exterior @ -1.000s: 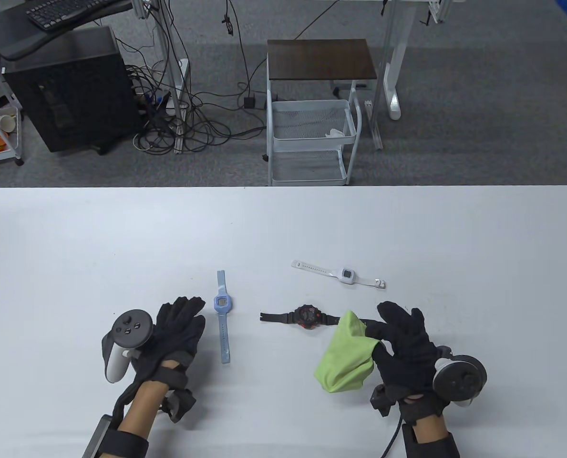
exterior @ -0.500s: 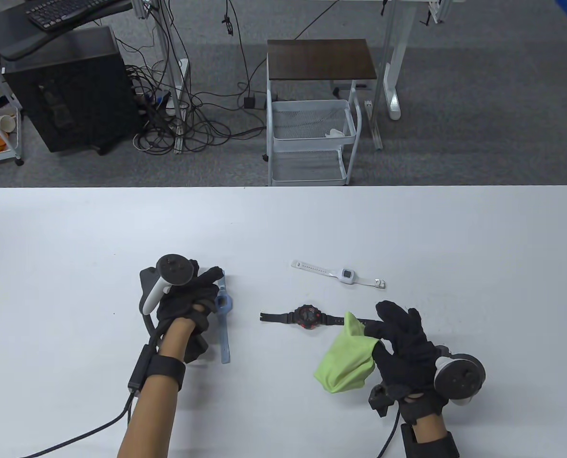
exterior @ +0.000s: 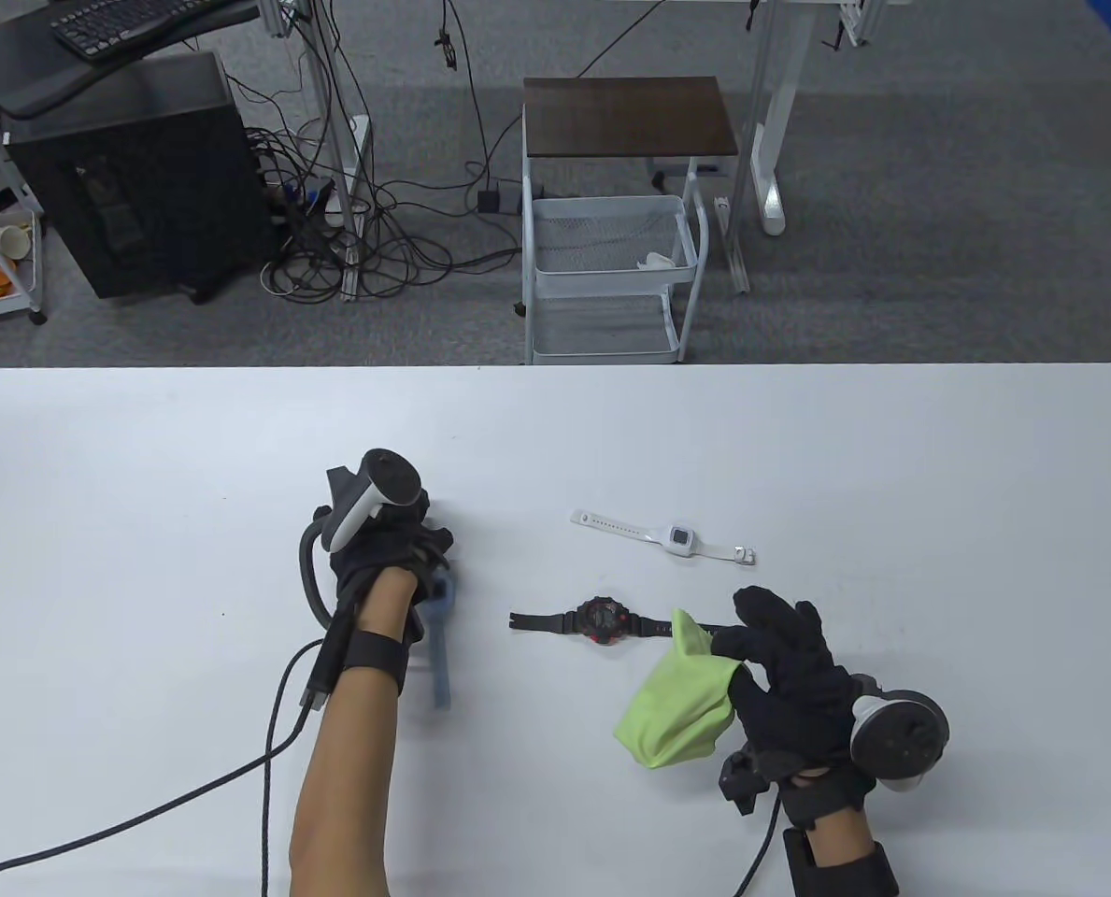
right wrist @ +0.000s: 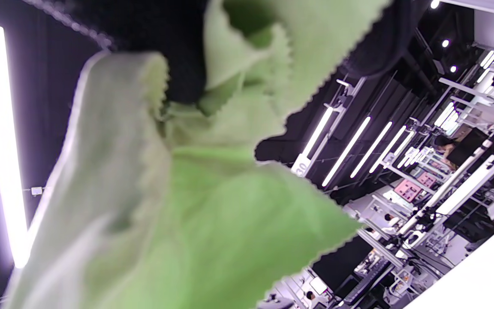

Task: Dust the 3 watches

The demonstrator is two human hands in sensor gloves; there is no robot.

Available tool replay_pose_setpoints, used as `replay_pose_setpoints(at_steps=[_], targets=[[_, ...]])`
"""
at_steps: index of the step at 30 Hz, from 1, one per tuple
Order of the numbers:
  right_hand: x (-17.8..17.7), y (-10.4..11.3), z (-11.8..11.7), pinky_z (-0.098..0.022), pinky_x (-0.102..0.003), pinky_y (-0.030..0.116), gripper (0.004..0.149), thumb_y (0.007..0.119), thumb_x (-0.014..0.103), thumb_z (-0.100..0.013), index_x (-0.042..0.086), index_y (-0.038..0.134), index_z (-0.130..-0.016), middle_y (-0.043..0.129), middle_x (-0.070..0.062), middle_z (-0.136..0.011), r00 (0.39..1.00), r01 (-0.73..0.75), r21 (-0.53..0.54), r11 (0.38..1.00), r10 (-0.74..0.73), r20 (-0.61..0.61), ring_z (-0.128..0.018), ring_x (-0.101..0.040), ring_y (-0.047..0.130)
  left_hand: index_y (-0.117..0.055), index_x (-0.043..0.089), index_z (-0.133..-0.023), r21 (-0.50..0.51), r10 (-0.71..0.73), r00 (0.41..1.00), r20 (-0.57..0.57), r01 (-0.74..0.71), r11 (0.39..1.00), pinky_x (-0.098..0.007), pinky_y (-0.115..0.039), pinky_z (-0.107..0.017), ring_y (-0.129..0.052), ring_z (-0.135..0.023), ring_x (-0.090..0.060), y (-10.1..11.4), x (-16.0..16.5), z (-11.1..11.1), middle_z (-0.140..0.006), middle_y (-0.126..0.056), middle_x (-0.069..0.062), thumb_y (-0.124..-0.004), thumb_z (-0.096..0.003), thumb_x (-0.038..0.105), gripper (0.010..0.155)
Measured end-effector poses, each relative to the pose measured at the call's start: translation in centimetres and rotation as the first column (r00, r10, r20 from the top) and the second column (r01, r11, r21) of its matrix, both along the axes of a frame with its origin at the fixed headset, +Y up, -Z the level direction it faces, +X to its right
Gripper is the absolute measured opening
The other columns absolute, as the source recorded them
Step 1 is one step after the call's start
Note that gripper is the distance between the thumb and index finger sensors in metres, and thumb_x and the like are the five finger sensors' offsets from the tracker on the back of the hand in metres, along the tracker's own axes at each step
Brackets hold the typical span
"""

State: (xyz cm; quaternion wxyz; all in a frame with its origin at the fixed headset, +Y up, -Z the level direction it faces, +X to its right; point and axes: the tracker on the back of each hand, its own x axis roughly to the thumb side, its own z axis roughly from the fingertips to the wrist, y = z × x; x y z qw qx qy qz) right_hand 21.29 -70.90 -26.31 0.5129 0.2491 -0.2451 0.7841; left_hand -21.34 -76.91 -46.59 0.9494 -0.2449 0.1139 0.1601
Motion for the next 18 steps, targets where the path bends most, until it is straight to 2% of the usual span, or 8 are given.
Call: replay_pose_setpoints(at_steps=[7, 12, 15, 18], targets=[[-0.1, -0.1, 0.0, -0.051, -0.082, 0.032, 0.039, 0.083, 0.042, -0.043, 0.022, 0.088, -0.075, 0.066, -0.025, -0.098, 1.000, -0.002, -0.006, 1.000, 0.002, -0.001, -0.075, -0.049, 0.074, -0.039, 0.024, -0.111, -0.062, -0.165, 0.986, -0.036, 0.162, 0.985, -0.071, -0.010, -0.071, -0.016, -0.113, -0.041, -0.4, 1.6, -1.3, -0.116, -0.034, -0.005, -0.073, -0.0546, 0.058, 0.075], [-0.2, -0.1, -0.1, -0.051, -0.081, 0.032, 0.039, 0.082, 0.043, -0.043, 0.022, 0.088, -0.075, 0.066, -0.025, -0.098, 1.000, -0.005, -0.011, 1.000, 0.005, -0.006, -0.075, -0.049, 0.074, -0.044, 0.021, -0.108, -0.129, -0.227, 0.971, -0.076, 0.217, 0.968, -0.070, -0.014, -0.072, -0.024, -0.112, -0.042, -0.3, 1.6, -1.7, -0.111, -0.043, -0.006, -0.071, -0.0534, 0.061, 0.073], [-0.3, -0.1, -0.1, -0.051, -0.082, 0.032, 0.039, 0.082, 0.043, -0.043, 0.022, 0.088, -0.075, 0.066, -0.025, -0.098, 1.000, -0.009, -0.014, 1.000, 0.009, -0.010, -0.075, -0.049, 0.074, -0.050, 0.017, -0.105, -0.165, -0.261, 0.961, -0.090, 0.244, 0.956, -0.071, -0.017, -0.072, -0.032, -0.110, -0.045, -0.2, 1.8, -1.9, -0.108, -0.050, -0.009, -0.070, -0.0525, 0.062, 0.072], [-0.4, -0.1, -0.1, -0.051, -0.082, 0.032, 0.039, 0.082, 0.043, -0.043, 0.022, 0.088, -0.075, 0.066, -0.025, -0.098, 1.000, -0.011, -0.019, 1.000, 0.010, -0.015, -0.075, -0.049, 0.074, -0.058, 0.014, -0.101, -0.155, -0.319, 0.945, -0.070, 0.306, 0.939, -0.073, -0.021, -0.072, -0.042, -0.109, -0.046, 0.1, 2.2, -2.2, -0.105, -0.059, -0.010, -0.070, -0.0537, 0.058, 0.066]])
